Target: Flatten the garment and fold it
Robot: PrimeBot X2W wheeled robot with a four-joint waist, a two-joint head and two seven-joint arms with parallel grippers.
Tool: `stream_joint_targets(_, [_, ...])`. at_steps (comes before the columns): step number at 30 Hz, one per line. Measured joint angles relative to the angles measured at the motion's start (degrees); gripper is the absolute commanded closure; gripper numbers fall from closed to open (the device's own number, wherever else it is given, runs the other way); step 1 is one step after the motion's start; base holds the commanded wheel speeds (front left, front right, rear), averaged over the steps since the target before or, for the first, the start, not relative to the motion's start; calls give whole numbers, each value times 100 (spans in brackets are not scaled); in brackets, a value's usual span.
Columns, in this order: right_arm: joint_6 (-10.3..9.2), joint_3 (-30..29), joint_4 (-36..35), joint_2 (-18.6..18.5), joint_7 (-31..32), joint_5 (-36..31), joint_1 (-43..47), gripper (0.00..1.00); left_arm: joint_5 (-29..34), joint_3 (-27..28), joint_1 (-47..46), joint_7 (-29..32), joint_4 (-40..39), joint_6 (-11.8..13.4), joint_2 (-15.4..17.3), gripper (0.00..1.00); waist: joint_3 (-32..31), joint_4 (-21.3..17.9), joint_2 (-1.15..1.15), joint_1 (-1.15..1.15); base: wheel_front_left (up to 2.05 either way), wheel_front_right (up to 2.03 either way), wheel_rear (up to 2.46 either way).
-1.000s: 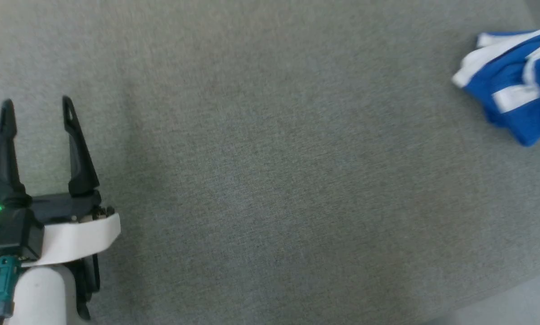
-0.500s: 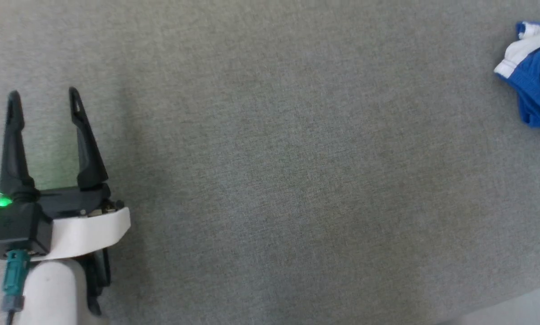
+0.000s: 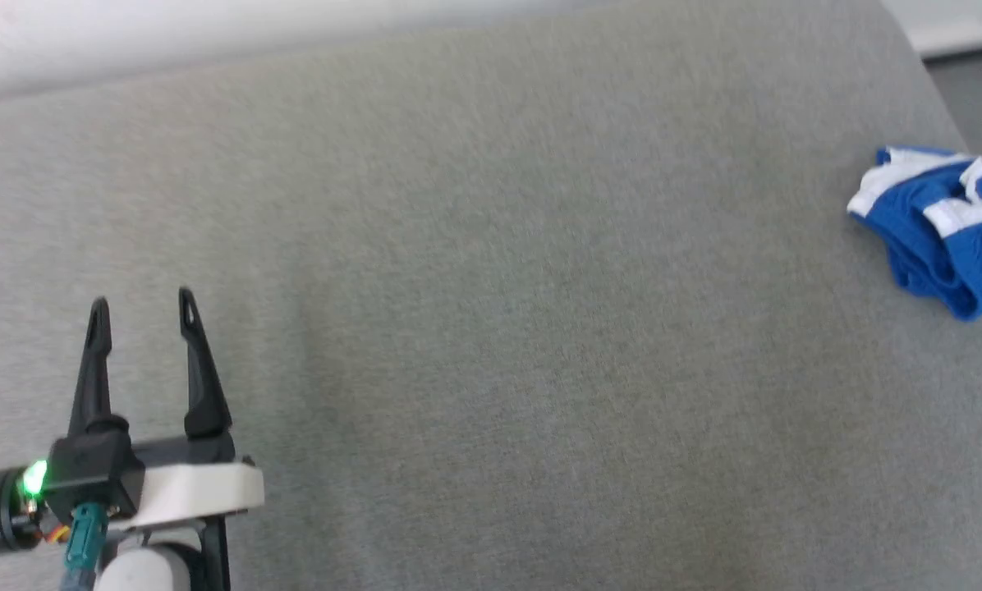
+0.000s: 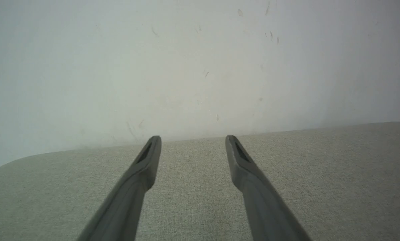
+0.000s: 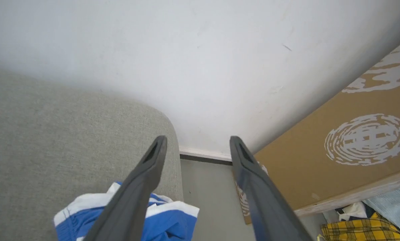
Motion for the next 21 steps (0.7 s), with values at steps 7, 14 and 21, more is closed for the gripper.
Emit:
stream_joint_targets(7, [-1,-1571,-1557,524,-114,-694,749,0,1,74,273,0,92,-20,-48,0,-614,290,0,0,0,0,0])
stream_joint_targets(14, [0,-3069,-3880,1919,-113,-1640,2641,0,2,24,349,0,271,-127,-99,0,-1040,636,0,1,0,0,0])
stream_joint_targets(21, [-1,-3373,-4819,2958,-113,-1963,4102,0,2,-42,409,0,463,-328,-104,0,-1326,929,0,1,0,0,0])
